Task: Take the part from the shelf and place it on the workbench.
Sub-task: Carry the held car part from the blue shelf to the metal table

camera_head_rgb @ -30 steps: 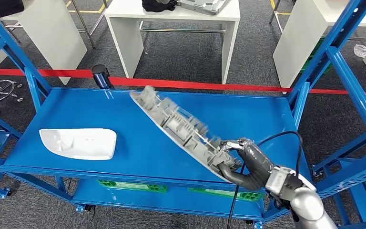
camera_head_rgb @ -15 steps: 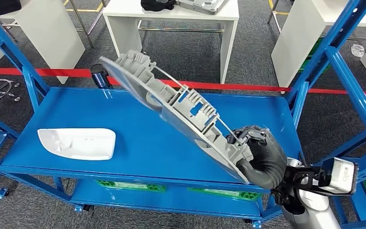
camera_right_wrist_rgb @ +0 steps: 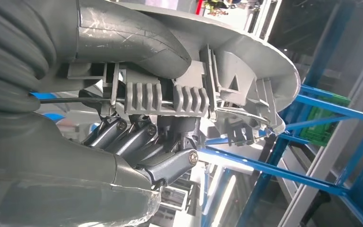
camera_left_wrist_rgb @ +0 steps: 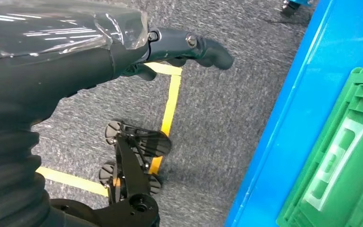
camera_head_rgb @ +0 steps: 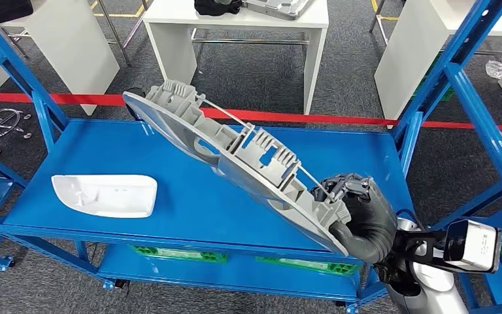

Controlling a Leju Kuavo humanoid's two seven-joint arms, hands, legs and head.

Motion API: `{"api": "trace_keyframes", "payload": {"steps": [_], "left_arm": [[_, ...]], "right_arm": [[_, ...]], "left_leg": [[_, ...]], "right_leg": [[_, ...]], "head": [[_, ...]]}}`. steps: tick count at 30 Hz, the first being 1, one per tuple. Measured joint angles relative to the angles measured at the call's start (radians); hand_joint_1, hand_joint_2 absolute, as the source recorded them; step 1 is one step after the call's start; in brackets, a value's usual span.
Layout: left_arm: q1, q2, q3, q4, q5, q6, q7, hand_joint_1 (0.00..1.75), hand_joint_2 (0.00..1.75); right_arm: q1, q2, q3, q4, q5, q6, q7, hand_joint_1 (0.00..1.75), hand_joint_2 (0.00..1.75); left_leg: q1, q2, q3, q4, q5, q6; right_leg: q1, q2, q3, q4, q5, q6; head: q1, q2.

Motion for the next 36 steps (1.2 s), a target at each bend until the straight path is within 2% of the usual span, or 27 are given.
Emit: {"api": "trace_keyframes", "payload": {"steps": [2, 3, 5, 6, 7, 8, 10, 11, 12, 14, 16, 18, 20, 21, 22, 23, 24, 25, 26, 27, 28, 31, 32, 33, 36], "left_arm": [[0.0, 0.001, 0.0, 0.0, 0.0, 0.0, 0.0, 0.0, 1.75], [0.0, 0.001, 0.0, 0.0, 0.0, 0.0, 0.0, 0.0, 1.75], [0.0, 0.0, 0.0, 0.0, 0.0, 0.0, 0.0, 0.0, 1.75], [0.0, 0.0, 0.0, 0.0, 0.0, 0.0, 0.0, 0.0, 1.75], [0.0, -0.001, 0.0, 0.0, 0.0, 0.0, 0.0, 0.0, 1.75], [0.0, -0.001, 0.0, 0.0, 0.0, 0.0, 0.0, 0.0, 1.75], [0.0, 0.001, 0.0, 0.0, 0.0, 0.0, 0.0, 0.0, 1.75], [0.0, 0.002, 0.0, 0.0, 0.0, 0.0, 0.0, 0.0, 1.75], [-0.001, 0.004, 0.0, 0.0, 0.0, 0.001, 0.0, 0.0, 1.75], [0.0, 0.007, 0.0, 0.0, 0.0, 0.001, 0.0, 0.0, 1.75], [0.0, 0.009, -0.002, 0.0, -0.01, 0.002, 0.022, 0.0, 1.75], [0.002, 0.009, -0.014, 0.0, -0.037, 0.003, 0.076, 0.0, 1.75], [0.009, 0.009, -0.029, 0.0, -0.057, 0.003, 0.12, 0.0, 1.75], [0.012, 0.008, -0.034, 0.0, -0.06, 0.003, 0.13, 0.0, 1.75], [0.013, 0.008, -0.039, 0.0, -0.061, 0.003, 0.133, 0.0, 1.75], [0.014, 0.007, -0.043, 0.0, -0.062, 0.003, 0.135, 0.0, 1.75], [0.014, 0.007, -0.047, 0.0, -0.064, 0.003, 0.136, 0.0, 1.75], [0.014, 0.007, -0.05, 0.0, -0.065, 0.003, 0.137, 0.0, 1.75], [0.014, 0.007, -0.052, 0.0, -0.067, 0.004, 0.138, 0.0, 1.75], [0.014, 0.008, -0.053, 0.0, -0.068, 0.004, 0.138, 0.0, 1.75], [0.014, 0.008, -0.054, 0.0, -0.068, 0.004, 0.139, 0.0, 1.75], [0.017, 0.01, -0.055, 0.0, -0.069, 0.004, 0.14, 0.0, 1.75], [0.019, 0.011, -0.056, 0.0, -0.069, 0.004, 0.14, 0.0, 1.75], [0.02, 0.012, -0.058, 0.0, -0.068, 0.003, 0.141, 0.0, 1.75], [0.021, 0.014, -0.066, 0.0, -0.065, -0.003, 0.149, 0.0, 1.75]], "right_arm": [[0.0, 0.0, 0.0, -0.002, 0.0, 0.0, 0.0, 1.75, 1.75], [0.0, 0.001, 0.0, -0.002, 0.0, 0.0, 0.0, 1.75, 1.75], [0.0, 0.001, 0.0, -0.003, 0.0, 0.0, 0.0, 1.75, 1.75], [0.0, 0.001, 0.0, -0.004, 0.0, 0.0, 0.0, 1.75, 1.75], [0.0, 0.001, 0.001, -0.004, 0.0, 0.0, 0.0, 1.75, 1.75], [0.0, 0.001, 0.001, -0.004, 0.0, 0.0, 0.0, 1.75, 1.75], [0.0, 0.002, 0.001, -0.004, 0.0, 0.0, 0.0, 1.75, 1.75], [-0.001, 0.002, 0.001, -0.004, 0.0, 0.0, 0.0, 1.75, 1.75], [-0.001, 0.002, 0.001, -0.005, 0.0, 0.0, 0.0, 1.75, 1.75], [-0.001, 0.002, 0.001, -0.005, -0.001, 0.001, 0.0, 1.75, 1.75], [-0.001, 0.002, 0.0, -0.014, -0.02, 0.033, -0.025, 1.75, 1.75], [-0.001, -0.001, -0.002, -0.04, -0.079, 0.116, -0.098, 1.75, 1.75], [-0.003, -0.003, -0.004, -0.079, -0.143, 0.187, -0.168, 1.75, 1.75], [-0.004, -0.002, -0.005, -0.095, -0.161, 0.203, -0.184, 1.75, 1.75], [-0.005, -0.001, -0.004, -0.106, -0.169, 0.209, -0.191, 1.75, 1.75], [-0.006, 0.0, -0.004, -0.116, -0.172, 0.211, -0.194, 1.75, 1.75], [-0.008, 0.0, -0.004, -0.123, -0.172, 0.213, -0.194, 1.75, 1.75], [-0.009, 0.0, -0.004, -0.131, -0.171, 0.213, -0.194, 1.75, 1.75], [-0.01, 0.0, -0.004, -0.137, -0.17, 0.213, -0.192, 1.75, 1.75], [-0.011, 0.0, -0.003, -0.143, -0.168, 0.213, -0.19, 1.75, 1.75], [-0.01, -0.001, -0.003, -0.147, -0.167, 0.213, -0.189, 1.75, 1.75], [-0.012, -0.002, -0.004, -0.158, -0.175, 0.212, -0.177, 1.75, 1.75], [-0.013, -0.001, -0.004, -0.165, -0.184, 0.211, -0.165, 1.75, 1.75], [-0.015, -0.001, -0.004, -0.173, -0.197, 0.211, -0.15, 1.75, 1.75], [-0.016, 0.004, -0.005, -0.196, -0.231, 0.222, -0.114, 1.75, 1.75]], "left_leg": [[0.004, 0.001, -0.018, 0.04, -0.027, -0.009], [0.006, 0.001, -0.042, 0.09, -0.056, -0.015], [0.007, 0.002, -0.106, 0.229, -0.118, -0.021], [0.008, 0.002, -0.132, 0.281, -0.134, -0.022], [0.008, 0.002, -0.141, 0.297, -0.129, -0.02], [0.007, 0.002, -0.13, 0.27, -0.106, -0.016], [0.003, 0.002, -0.061, 0.129, -0.039, -0.001], [0.0, 0.003, -0.029, 0.064, -0.017, 0.007], [-0.005, 0.004, -0.01, 0.023, -0.006, 0.014], [-0.011, 0.005, -0.003, 0.005, -0.004, 0.02], [-0.008, 0.006, 0.004, -0.012, 0.012, 0.027], [-0.004, 0.007, 0.007, -0.03, 0.029, 0.035], [-0.004, 0.009, 0.001, -0.032, 0.034, 0.039], [-0.005, 0.01, -0.001, -0.031, 0.034, 0.039], [-0.005, 0.01, -0.002, -0.03, 0.035, 0.038], [-0.005, 0.01, -0.003, -0.028, 0.036, 0.038], [-0.004, 0.009, -0.006, -0.025, 0.037, 0.036], [-0.004, 0.008, -0.009, -0.019, 0.038, 0.034], [-0.005, 0.006, -0.015, -0.012, 0.038, 0.03], [-0.007, 0.004, -0.021, -0.005, 0.039, 0.025], [-0.008, 0.003, -0.026, 0.001, 0.041, 0.02], [-0.006, 0.003, -0.041, 0.008, 0.047, 0.001], [-0.004, 0.003, -0.05, 0.022, 0.032, -0.006], [-0.002, 0.003, -0.065, 0.056, 0.002, -0.012], [0.004, 0.004, -0.121, 0.238, -0.124, -0.025]], "right_leg": [[-0.003, 0.0, 0.002, -0.001, 0.002, -0.01], [-0.003, 0.0, 0.002, -0.001, 0.002, -0.012], [-0.001, 0.0, 0.002, -0.001, 0.001, -0.014], [0.001, 0.0, 0.002, -0.001, 0.001, -0.015], [0.003, 0.0, 0.003, -0.001, 0.001, -0.015], [0.005, 0.0, 0.004, -0.001, 0.001, -0.015], [0.008, 0.002, 0.006, -0.002, 0.001, -0.015], [0.01, 0.003, 0.006, -0.002, 0.001, -0.014], [0.01, 0.003, 0.005, -0.002, 0.001, -0.013], [0.011, 0.002, 0.003, -0.005, 0.005, -0.007], [0.011, 0.0, -0.002, -0.001, 0.001, 0.001], [0.014, -0.001, -0.03, 0.057, -0.037, -0.001], [0.013, -0.001, -0.082, 0.187, -0.099, -0.008], [0.012, -0.001, -0.103, 0.245, -0.121, -0.006], [0.012, -0.001, -0.11, 0.276, -0.13, -0.001], [0.01, -0.002, -0.097, 0.263, -0.123, 0.007], [0.007, -0.002, -0.063, 0.207, -0.104, 0.016], [0.005, -0.003, -0.018, 0.128, -0.081, 0.024], [0.005, -0.003, 0.019, 0.059, -0.061, 0.026], [0.006, -0.003, 0.042, 0.013, -0.047, 0.022], [0.007, -0.002, 0.049, -0.005, -0.04, 0.015], [0.007, -0.001, 0.033, -0.001, -0.022, -0.012], [0.005, -0.001, 0.027, -0.001, -0.014, -0.02], [0.002, -0.002, 0.019, -0.002, -0.007, -0.027], [0.007, -0.002, -0.008, -0.001, 0.015, -0.034]], "head": [[-0.002, 0.0], [-0.003, 0.0], [-0.004, 0.0], [-0.004, 0.0], [-0.004, 0.0], [-0.004, 0.0], [-0.003, 0.0], [-0.003, 0.0], [-0.003, 0.0], [-0.003, 0.0], [-0.003, 0.0], [0.0, 0.0], [0.001, 0.0], [0.0, 0.0], [-0.007, 0.0], [-0.014, 0.0], [-0.02, 0.0], [-0.023, 0.0], [-0.021, 0.0], [-0.019, 0.0], [-0.018, 0.0], [-0.018, 0.0], [-0.018, 0.0], [-0.019, 0.0], [-0.022, 0.0]]}}
